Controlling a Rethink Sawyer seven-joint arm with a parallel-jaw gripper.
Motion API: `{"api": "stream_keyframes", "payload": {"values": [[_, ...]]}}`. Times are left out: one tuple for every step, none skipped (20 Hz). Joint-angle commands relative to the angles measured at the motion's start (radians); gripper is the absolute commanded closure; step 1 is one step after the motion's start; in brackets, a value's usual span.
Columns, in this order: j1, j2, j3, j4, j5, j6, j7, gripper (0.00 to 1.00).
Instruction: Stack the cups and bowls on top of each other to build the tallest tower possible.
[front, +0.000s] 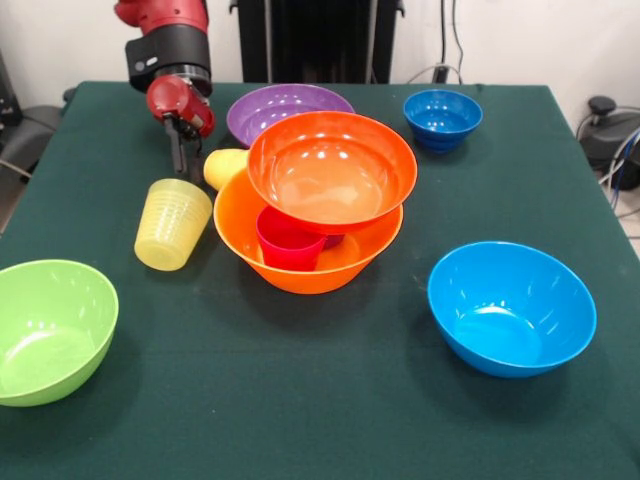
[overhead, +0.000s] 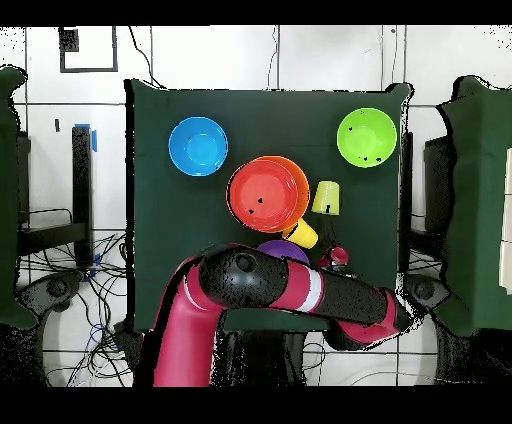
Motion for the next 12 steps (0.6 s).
{"api": "stream_keyframes", "payload": {"values": [[0.014, 0.008, 0.054, -0.103, 0.058, 0.013, -0.111, 0.0], [0.015, 0.004, 0.051, -0.099, 0.057, 0.013, -0.108, 0.0], [0.018, -0.001, 0.046, -0.098, 0.051, 0.019, -0.1, 0.0], [0.021, -0.003, 0.045, -0.094, 0.05, 0.019, -0.097, 0.0], [0.024, -0.005, 0.043, -0.091, 0.048, 0.02, -0.094, 0.0], [0.026, -0.006, 0.042, -0.088, 0.05, 0.021, -0.092, 0.0], [0.028, -0.007, 0.042, -0.086, 0.05, 0.021, -0.09, 0.0], [0.03, -0.008, 0.042, -0.085, 0.05, 0.02, -0.087, 0.0], [0.027, -0.008, 0.041, -0.088, 0.05, 0.021, -0.084, 0.0], [0.027, -0.008, 0.041, -0.089, 0.051, 0.02, -0.083, 0.0], [0.023, -0.005, 0.041, -0.092, 0.053, 0.019, -0.083, 0.0], [0.018, -0.002, 0.041, -0.096, 0.055, 0.018, -0.083, 0.0]]}}
